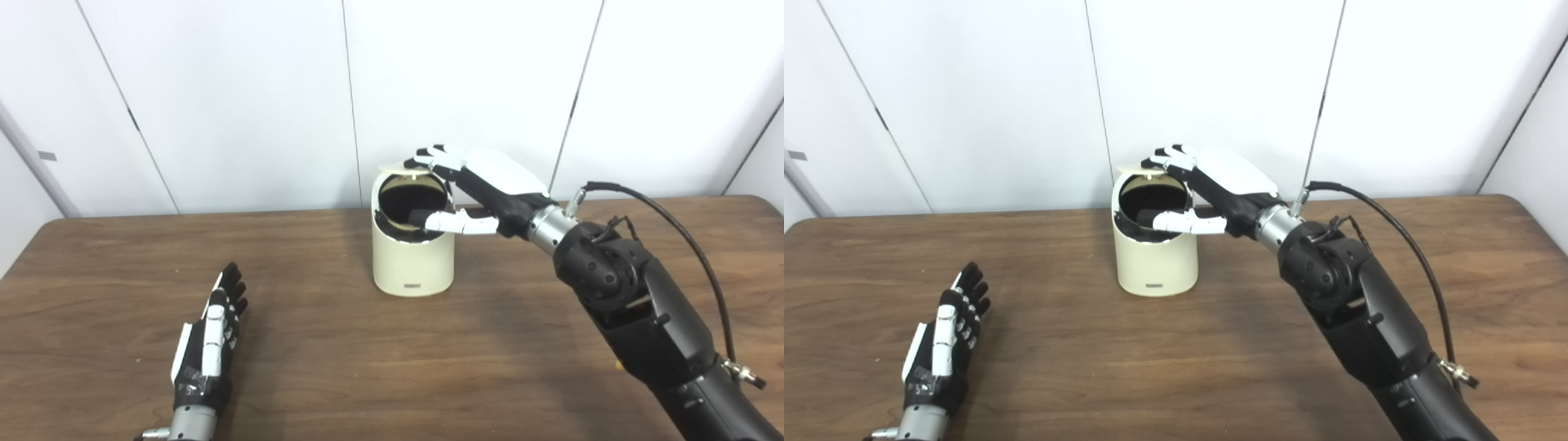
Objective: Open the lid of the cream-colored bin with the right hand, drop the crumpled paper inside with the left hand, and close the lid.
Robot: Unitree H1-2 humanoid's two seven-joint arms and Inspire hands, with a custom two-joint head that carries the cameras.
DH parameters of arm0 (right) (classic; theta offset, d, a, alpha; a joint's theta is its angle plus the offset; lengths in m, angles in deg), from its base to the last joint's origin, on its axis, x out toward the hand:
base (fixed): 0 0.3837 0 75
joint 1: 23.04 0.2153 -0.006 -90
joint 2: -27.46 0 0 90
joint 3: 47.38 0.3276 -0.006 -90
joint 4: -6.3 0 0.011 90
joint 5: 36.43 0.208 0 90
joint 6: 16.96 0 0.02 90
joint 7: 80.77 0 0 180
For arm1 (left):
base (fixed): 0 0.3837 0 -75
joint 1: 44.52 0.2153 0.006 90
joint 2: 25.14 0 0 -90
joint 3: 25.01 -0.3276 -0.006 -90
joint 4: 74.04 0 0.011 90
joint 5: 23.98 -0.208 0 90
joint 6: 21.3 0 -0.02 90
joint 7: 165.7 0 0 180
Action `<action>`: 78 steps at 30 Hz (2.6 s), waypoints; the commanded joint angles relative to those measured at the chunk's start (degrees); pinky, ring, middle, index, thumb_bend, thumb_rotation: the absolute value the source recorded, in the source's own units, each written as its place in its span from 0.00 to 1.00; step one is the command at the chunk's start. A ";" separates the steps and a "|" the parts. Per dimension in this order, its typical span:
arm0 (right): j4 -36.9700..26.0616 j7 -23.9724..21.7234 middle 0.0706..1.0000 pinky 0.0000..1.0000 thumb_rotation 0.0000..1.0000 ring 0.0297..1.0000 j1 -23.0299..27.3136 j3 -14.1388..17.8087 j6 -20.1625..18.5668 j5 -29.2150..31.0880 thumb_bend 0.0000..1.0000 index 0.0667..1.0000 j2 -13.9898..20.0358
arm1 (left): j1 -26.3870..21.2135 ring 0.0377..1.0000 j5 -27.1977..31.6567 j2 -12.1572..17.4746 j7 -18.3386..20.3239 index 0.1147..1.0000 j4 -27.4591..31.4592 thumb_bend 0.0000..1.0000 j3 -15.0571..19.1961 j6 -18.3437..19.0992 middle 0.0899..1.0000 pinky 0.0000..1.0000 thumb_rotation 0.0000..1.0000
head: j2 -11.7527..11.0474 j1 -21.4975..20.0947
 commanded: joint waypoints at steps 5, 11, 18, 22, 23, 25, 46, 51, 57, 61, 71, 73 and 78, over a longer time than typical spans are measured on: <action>-2.05 0.05 0.96 0.94 0.96 1.00 0.49 1.21 0.91 0.44 0.56 0.87 0.82 | 1.15 1.00 0.18 -1.53 0.10 1.00 -3.57 0.56 -0.90 -1.46 1.00 1.00 0.97 | 0.32 -0.05; -2.48 0.49 0.96 0.94 0.95 1.00 -0.81 0.97 1.39 -0.70 0.54 0.87 0.77 | 1.09 1.00 0.33 -1.62 0.01 1.00 -3.43 0.55 -0.78 -1.06 1.00 1.00 0.96 | 0.56 0.03; -2.22 1.07 0.96 0.94 0.99 1.00 -2.43 0.87 2.62 -1.01 0.56 0.88 0.45 | 1.05 1.00 0.29 -1.60 -0.04 1.00 -3.22 0.54 -0.83 -0.84 1.00 1.00 0.95 | 0.94 0.14; -2.42 0.35 0.97 0.95 1.00 1.00 -2.83 0.61 2.34 -1.28 0.55 0.89 0.60 | 1.09 1.00 0.29 -1.43 0.20 1.00 -3.01 0.54 -0.99 -0.74 1.00 1.00 0.95 | 1.15 0.24; -2.48 0.15 0.97 0.96 1.00 1.00 -2.96 0.49 2.27 -1.42 0.55 0.89 0.69 | 1.09 1.00 0.41 -1.50 0.21 1.00 -2.99 0.54 -0.94 -0.81 1.00 1.00 0.95 | 1.15 0.24; -2.58 -0.16 0.98 0.96 0.97 1.00 -3.41 0.19 2.20 -1.83 0.54 0.89 0.78 | 1.11 1.00 0.66 -1.70 0.13 1.00 -2.93 0.54 -0.83 -0.81 1.00 1.00 0.93 | 1.15 0.24; -1.72 -0.97 1.00 0.97 0.97 1.00 -5.39 -0.35 3.05 -3.09 0.53 0.89 0.80 | 1.26 1.00 0.80 -2.10 -0.49 1.00 -1.68 0.56 -0.63 0.98 1.00 1.00 0.91 | 2.09 0.50; -1.84 -1.54 1.00 0.97 0.97 1.00 -5.27 -0.58 2.81 -3.92 0.52 0.89 0.89 | 1.12 1.00 0.75 -2.10 -0.37 1.00 -1.90 0.56 -0.55 0.71 1.00 1.00 0.91 | 2.25 0.60; -1.52 -2.04 1.00 0.96 0.99 1.00 -5.28 -1.01 3.18 -4.67 0.54 0.86 1.04 | 1.13 1.00 0.65 -1.91 -0.12 1.00 -1.91 0.57 -0.62 0.71 1.00 1.00 0.92 | 2.49 0.74; -1.25 -2.58 1.00 0.98 1.00 1.00 -5.23 -1.23 2.91 -4.83 0.55 0.85 1.02 | 1.23 1.00 0.10 -1.86 -0.35 1.00 -1.86 0.57 -0.67 0.63 1.00 1.00 0.93 | 2.53 0.73; -1.08 -4.33 0.99 1.00 1.00 1.00 -5.09 -1.93 1.15 -5.91 0.55 0.85 0.88 | 1.27 1.00 1.14 -2.24 -0.34 1.00 -1.31 0.56 -0.36 1.17 1.00 1.00 0.92 | 2.61 0.80; -1.10 -4.71 0.99 1.00 1.00 1.00 -5.02 -2.20 0.56 -6.38 0.56 0.85 0.89 | 1.24 1.00 1.41 -2.33 -0.23 1.00 -1.28 0.57 -0.30 1.28 1.00 1.00 0.91 | 2.54 0.80; -1.00 -5.85 0.98 0.99 1.00 1.00 -4.91 -2.78 -1.00 -6.92 0.58 0.85 0.94 | 1.15 1.00 0.64 -2.29 -0.37 1.00 -1.51 0.57 -0.39 0.97 1.00 1.00 0.93 | 2.49 0.84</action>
